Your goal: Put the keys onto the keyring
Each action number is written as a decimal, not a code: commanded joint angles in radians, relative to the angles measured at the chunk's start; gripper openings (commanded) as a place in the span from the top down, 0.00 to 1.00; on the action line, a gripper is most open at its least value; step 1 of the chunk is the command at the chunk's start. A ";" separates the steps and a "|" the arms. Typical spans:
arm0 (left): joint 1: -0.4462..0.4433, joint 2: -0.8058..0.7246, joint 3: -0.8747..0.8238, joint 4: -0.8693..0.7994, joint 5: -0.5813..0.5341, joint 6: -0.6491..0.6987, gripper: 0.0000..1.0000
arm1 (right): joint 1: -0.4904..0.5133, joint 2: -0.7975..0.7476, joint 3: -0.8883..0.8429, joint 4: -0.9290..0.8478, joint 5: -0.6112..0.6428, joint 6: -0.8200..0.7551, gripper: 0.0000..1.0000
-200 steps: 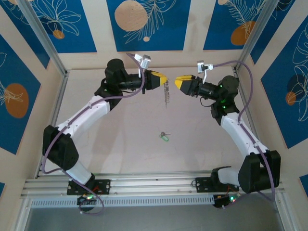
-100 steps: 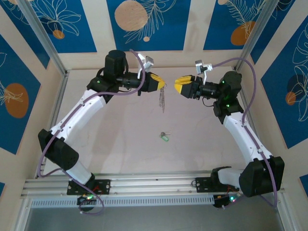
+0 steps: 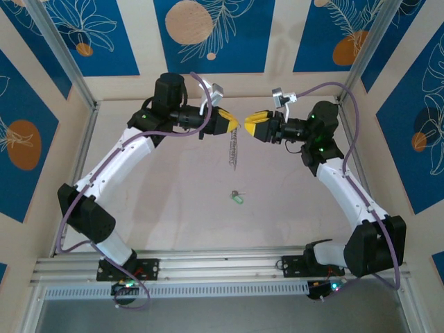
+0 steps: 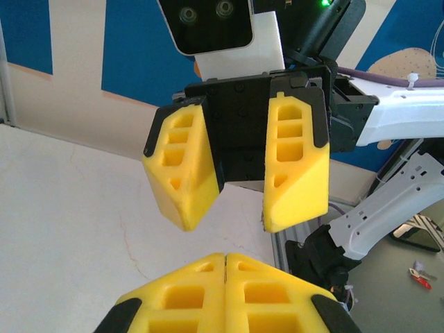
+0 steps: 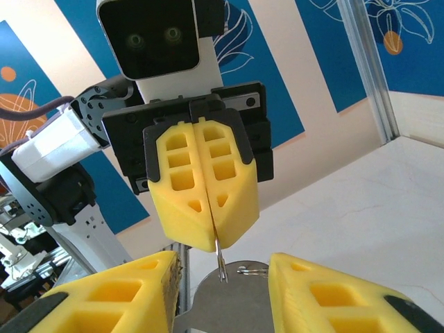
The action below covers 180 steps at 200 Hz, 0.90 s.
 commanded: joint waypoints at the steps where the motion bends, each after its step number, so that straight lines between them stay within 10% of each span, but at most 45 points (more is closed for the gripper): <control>1: -0.002 -0.008 0.040 0.000 0.037 0.023 1.00 | 0.017 0.009 0.013 0.017 -0.004 -0.015 0.62; 80: -0.003 -0.016 0.032 0.034 0.046 -0.003 1.00 | 0.050 0.021 0.002 0.025 0.020 -0.018 0.72; 128: -0.003 -0.019 0.030 0.052 0.047 -0.020 1.00 | 0.054 0.026 -0.007 0.037 0.026 -0.007 1.00; 180: -0.005 -0.029 0.011 0.098 0.049 -0.053 1.00 | 0.059 0.038 -0.011 0.069 0.029 0.016 0.87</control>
